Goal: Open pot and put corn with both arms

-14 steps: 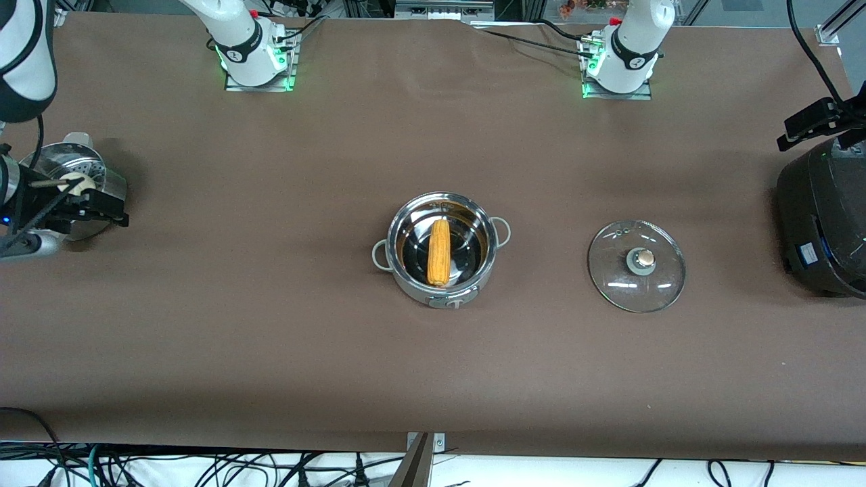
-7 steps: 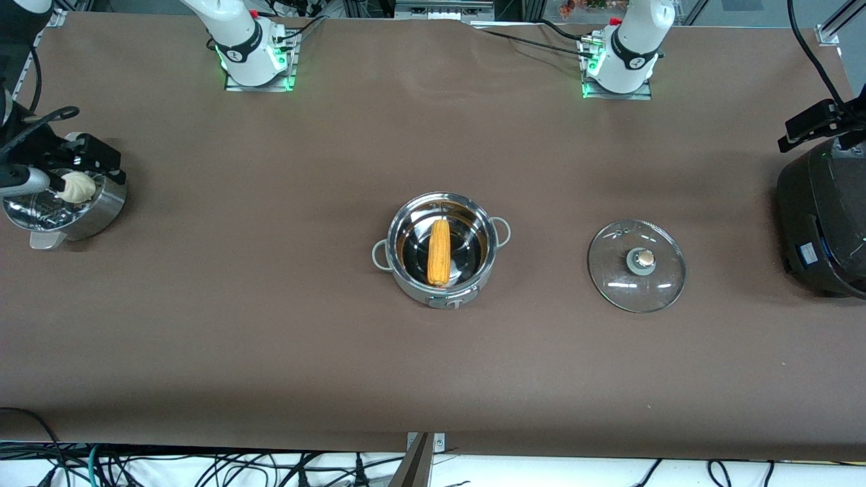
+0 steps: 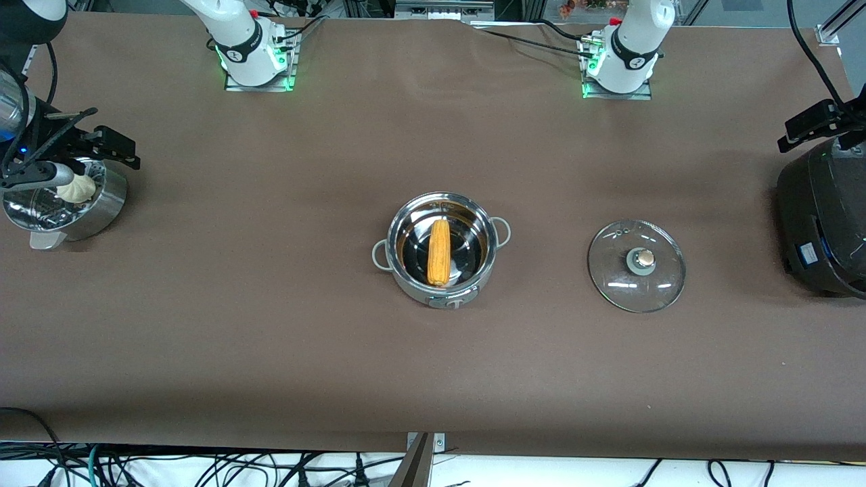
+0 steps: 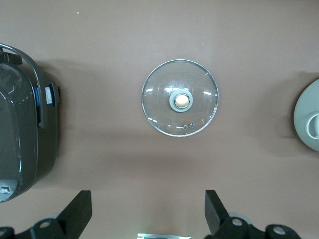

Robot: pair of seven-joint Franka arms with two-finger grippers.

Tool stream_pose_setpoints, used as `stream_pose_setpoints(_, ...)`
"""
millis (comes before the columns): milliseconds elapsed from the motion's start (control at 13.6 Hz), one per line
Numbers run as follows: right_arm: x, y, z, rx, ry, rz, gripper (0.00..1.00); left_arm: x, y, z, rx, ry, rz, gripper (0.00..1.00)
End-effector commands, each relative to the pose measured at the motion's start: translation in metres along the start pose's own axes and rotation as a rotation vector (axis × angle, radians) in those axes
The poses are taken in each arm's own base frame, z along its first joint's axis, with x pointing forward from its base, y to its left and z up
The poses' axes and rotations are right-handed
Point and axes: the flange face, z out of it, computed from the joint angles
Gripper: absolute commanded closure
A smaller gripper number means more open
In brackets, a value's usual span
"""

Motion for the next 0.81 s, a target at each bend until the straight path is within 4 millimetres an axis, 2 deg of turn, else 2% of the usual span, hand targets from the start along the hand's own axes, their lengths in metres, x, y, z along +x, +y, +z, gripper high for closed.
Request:
stream_pose_setpoints(0, 0.003, 0.010, 0.001, -0.013, 0.015, 0.012, 0.00, 0.002, 0.002, -0.006, -0.011, -0.007, 0.005, 0.00)
stream_pose_setpoints(73, 0.012, 0.006, -0.004, -0.044, 0.011, -0.001, 0.00, 0.001, 0.003, -0.006, -0.012, -0.006, 0.005, 0.00)
stream_pose_setpoints(220, 0.020, 0.011, -0.002, -0.062, 0.003, 0.001, 0.00, 0.001, 0.003, -0.006, -0.012, -0.006, 0.005, 0.00)
stream_pose_setpoints(733, 0.022, 0.015, 0.004, -0.063, -0.008, 0.010, 0.00, 0.001, 0.003, -0.006, -0.012, -0.006, 0.005, 0.00)
